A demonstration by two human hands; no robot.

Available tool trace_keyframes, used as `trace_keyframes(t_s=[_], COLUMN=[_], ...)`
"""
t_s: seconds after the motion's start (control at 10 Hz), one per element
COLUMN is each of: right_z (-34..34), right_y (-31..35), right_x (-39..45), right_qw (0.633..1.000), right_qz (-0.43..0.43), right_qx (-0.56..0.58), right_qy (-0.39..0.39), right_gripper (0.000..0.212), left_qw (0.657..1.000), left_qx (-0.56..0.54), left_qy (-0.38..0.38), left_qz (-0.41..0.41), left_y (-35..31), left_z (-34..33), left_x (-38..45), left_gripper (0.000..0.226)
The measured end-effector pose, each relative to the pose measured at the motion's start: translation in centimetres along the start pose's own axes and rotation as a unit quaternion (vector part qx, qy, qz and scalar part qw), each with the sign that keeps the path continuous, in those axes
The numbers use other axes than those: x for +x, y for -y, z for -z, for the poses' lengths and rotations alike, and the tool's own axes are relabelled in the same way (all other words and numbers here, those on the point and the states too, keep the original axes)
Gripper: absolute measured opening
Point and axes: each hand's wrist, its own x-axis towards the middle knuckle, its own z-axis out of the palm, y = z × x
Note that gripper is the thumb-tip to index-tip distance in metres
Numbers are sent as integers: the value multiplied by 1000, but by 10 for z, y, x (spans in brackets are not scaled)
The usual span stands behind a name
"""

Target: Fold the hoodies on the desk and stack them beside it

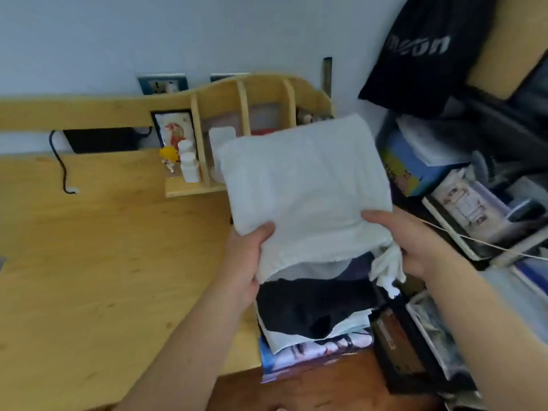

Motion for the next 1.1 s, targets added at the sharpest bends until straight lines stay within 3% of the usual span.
trace_keyframes(t_s=[0.1,0.2,0.3,0.4,0.5,0.6,0.7,0.8,0.9,1.1], right_z=[21,25,25,7,-28,-46,-40,-32,-31,-46], right_y=[-75,-98,-80,-48,-26,-31,-75,-108,-103,-63], right_x=[30,43,46,48,76,134,174,179,175,143], right_qw=[989,982,957,894,793,737,763,764,757,701], right_qz=[-100,-109,-100,60,226,192,120,158,147,107], right_qx=[-101,-143,-260,-425,-556,-644,-634,-619,-632,-703], right_qy=[-29,-54,-81,-129,-104,-72,-47,-87,-80,-63], right_gripper=[37,43,69,74,61,63,67,68,68,66], left_qw=[979,954,869,754,640,598,620,576,581,618], left_qx=[146,226,441,587,688,759,763,790,786,775], left_qy=[-141,-196,-208,-197,-187,-156,-135,-145,-147,-70], left_qz=[34,5,-80,-218,-287,-207,-125,-150,-153,-109], left_y=[78,94,78,56,40,36,62,90,87,54], left_z=[6,-1,-4,-14,-30,-35,-23,-18,-20,-18], left_x=[20,22,27,42,74,117,146,152,148,118], left_gripper=[50,53,84,70,62,60,59,57,58,66])
